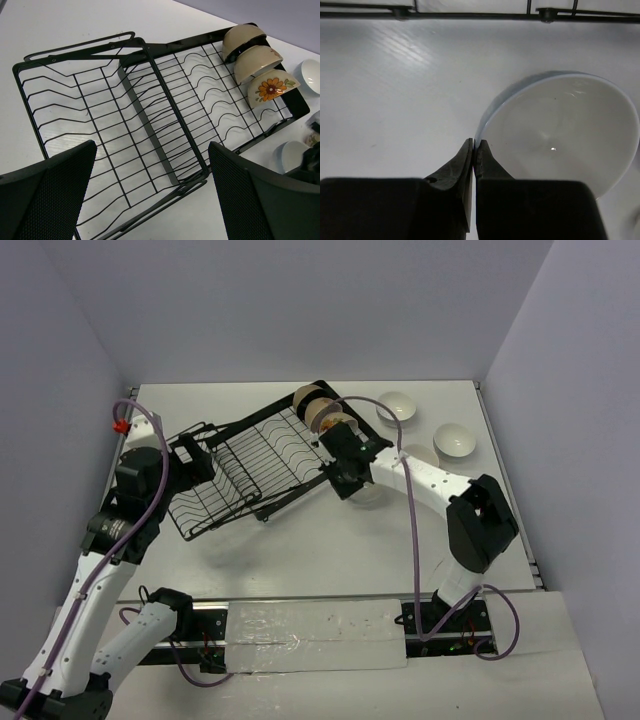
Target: Load the bowls into the dish rack
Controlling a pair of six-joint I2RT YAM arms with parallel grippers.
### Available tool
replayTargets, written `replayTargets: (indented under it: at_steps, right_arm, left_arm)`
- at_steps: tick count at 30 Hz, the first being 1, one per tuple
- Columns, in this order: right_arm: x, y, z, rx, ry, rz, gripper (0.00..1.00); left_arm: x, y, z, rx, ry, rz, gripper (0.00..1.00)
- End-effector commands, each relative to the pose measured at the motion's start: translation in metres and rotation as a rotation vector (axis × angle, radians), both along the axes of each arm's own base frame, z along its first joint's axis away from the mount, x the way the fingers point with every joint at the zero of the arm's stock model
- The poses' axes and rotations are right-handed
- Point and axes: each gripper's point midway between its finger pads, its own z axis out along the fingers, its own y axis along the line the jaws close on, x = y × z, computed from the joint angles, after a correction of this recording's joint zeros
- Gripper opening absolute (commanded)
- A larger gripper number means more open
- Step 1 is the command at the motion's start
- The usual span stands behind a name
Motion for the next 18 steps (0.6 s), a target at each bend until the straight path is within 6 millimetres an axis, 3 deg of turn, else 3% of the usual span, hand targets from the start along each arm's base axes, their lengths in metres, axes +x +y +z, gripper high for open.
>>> replayTargets:
  at_steps: [1,2,3,5,7,8,9,11,12,14,15,17,18]
  right_arm:
    - [0.015,0.023,0.111,0.168,-0.170,0.022,0.00]
    - [0.013,0.024,0.121,0.179,-0.162,0.027,0.00]
    - [0.019,0.034,0.153,0.239,-0.209,0.038,0.00]
    - [0.020,0.049,0.173,0.308,-0.208,0.070,0.00]
    - [0.033,0.070,0.201,0.392,-0.247,0.092,0.00]
    - [0.036,0.083,0.223,0.463,-0.272,0.123,0.00]
    - [0.042,0.095,0.220,0.488,-0.254,0.130,0.00]
    - [0.054,0.118,0.250,0.591,-0.308,0.167,0.00]
    - [0.059,0.133,0.242,0.618,-0.275,0.188,0.00]
    - [0.071,0.154,0.262,0.714,-0.312,0.216,0.00]
    - [0.075,0.166,0.254,0.743,-0.281,0.232,0.00]
    - [0.085,0.184,0.269,0.848,-0.302,0.248,0.00]
    - [0.089,0.193,0.263,0.882,-0.273,0.239,0.00]
  left_arm:
    - [0.005,-0.006,0.009,-0.008,-0.031,-0.028,0.99]
    - [0.006,-0.007,0.008,-0.009,-0.029,-0.029,0.99]
    - [0.007,-0.008,0.008,-0.009,-0.028,-0.030,0.99]
    - [0.008,-0.009,0.008,-0.013,-0.030,-0.034,0.99]
    - [0.008,-0.009,0.007,-0.016,-0.029,-0.035,0.99]
    - [0.009,-0.010,0.007,-0.016,-0.029,-0.035,0.99]
    - [0.008,-0.009,0.007,-0.016,-0.029,-0.033,0.99]
    - [0.007,-0.007,0.007,-0.010,-0.025,-0.027,0.99]
    - [0.006,-0.006,0.007,-0.007,-0.024,-0.024,0.99]
    - [0.004,-0.004,0.009,-0.002,-0.028,-0.017,0.99]
    - [0.003,-0.003,0.008,0.003,-0.023,-0.015,0.99]
    - [0.001,-0.001,0.009,0.008,-0.023,-0.008,0.99]
    - [0.000,0.000,0.008,0.011,-0.016,-0.006,0.99]
